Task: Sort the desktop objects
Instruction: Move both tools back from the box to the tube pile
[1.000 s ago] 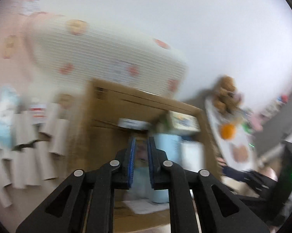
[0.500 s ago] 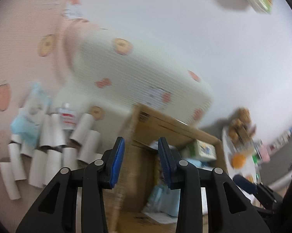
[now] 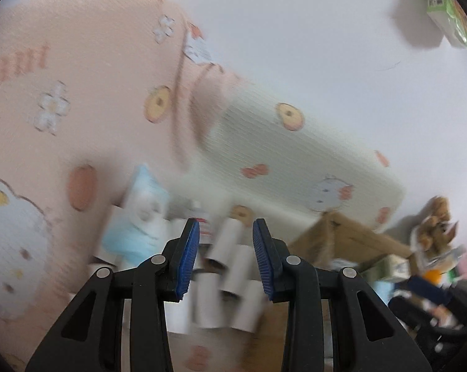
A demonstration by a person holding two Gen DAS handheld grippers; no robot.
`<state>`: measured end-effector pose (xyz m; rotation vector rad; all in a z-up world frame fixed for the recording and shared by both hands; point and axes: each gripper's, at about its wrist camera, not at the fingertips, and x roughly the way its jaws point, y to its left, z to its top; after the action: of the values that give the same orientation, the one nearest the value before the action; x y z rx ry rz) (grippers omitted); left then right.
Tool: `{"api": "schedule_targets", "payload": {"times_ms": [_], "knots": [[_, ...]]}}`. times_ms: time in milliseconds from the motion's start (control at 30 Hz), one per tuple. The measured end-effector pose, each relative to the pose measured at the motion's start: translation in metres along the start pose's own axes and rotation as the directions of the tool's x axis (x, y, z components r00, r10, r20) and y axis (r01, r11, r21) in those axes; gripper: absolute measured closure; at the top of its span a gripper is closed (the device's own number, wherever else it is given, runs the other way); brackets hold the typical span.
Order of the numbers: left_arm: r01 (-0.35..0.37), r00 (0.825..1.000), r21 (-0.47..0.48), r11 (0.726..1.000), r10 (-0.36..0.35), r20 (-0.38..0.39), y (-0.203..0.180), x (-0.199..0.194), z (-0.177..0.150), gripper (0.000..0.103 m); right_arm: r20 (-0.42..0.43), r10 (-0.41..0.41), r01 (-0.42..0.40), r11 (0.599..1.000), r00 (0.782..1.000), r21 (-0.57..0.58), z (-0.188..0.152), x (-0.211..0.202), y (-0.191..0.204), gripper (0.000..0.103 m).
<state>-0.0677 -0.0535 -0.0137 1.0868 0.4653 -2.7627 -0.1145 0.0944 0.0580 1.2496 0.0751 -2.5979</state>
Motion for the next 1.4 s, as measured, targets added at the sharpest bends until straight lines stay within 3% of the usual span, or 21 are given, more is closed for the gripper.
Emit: {"api": "schedule_targets", "payload": {"times_ms": [100, 367, 567, 800, 900, 1067, 1200, 1400], "knots": [[-0.048, 0.999, 0.03, 0.998, 0.047, 0.015, 0.019, -0.008, -0.005, 0.065, -0.022, 0.008, -0.009, 0.999, 1.0, -0.053, 0.005, 0.011, 0.02, 0.054], [-0.047, 0.996, 0.008, 0.999, 0.048, -0.075, 0.066, -0.001, -0.016, 0.065, -0.115, 0.091, -0.115, 0.968, 0.989, -0.222, 0.016, 0.039, 0.079, 0.054], [-0.078, 0.997, 0.04, 0.996, 0.079, -0.016, 0.076, -0.006, -0.017, 0.065, -0.095, 0.042, -0.071, 0.94, 0.995, -0.333, 0.039, 0.048, 0.115, 0.054], [-0.023, 0.999, -0.012, 1.0, 0.023, -0.028, 0.093, 0.004, -0.045, 0.065, -0.108, 0.202, -0.218, 0.96, 0.973, -0.175, 0.02, 0.073, 0.112, 0.054], [0.003, 0.999, -0.028, 1.0, -0.004, -0.041, 0.1, 0.011, -0.057, 0.065, -0.118, 0.213, -0.224, 0.97, 0.97, -0.098, 0.019, 0.084, 0.105, 0.054], [-0.049, 0.995, -0.037, 0.998, 0.046, -0.088, 0.11, 0.033, -0.063, 0.065, -0.07, 0.257, -0.258, 0.966, 0.964, -0.012, 0.025, 0.087, 0.097, 0.054], [-0.012, 0.99, -0.073, 0.997, 0.002, -0.14, 0.125, 0.046, -0.074, 0.065, -0.041, 0.323, -0.321, 0.945, 0.945, 0.056, 0.027, 0.096, 0.094, 0.052], [0.011, 0.977, -0.104, 0.995, -0.033, -0.21, 0.137, 0.062, -0.092, 0.065, -0.161, 0.323, -0.317, 0.946, 0.933, 0.061, 0.013, 0.13, 0.114, 0.048]]}}
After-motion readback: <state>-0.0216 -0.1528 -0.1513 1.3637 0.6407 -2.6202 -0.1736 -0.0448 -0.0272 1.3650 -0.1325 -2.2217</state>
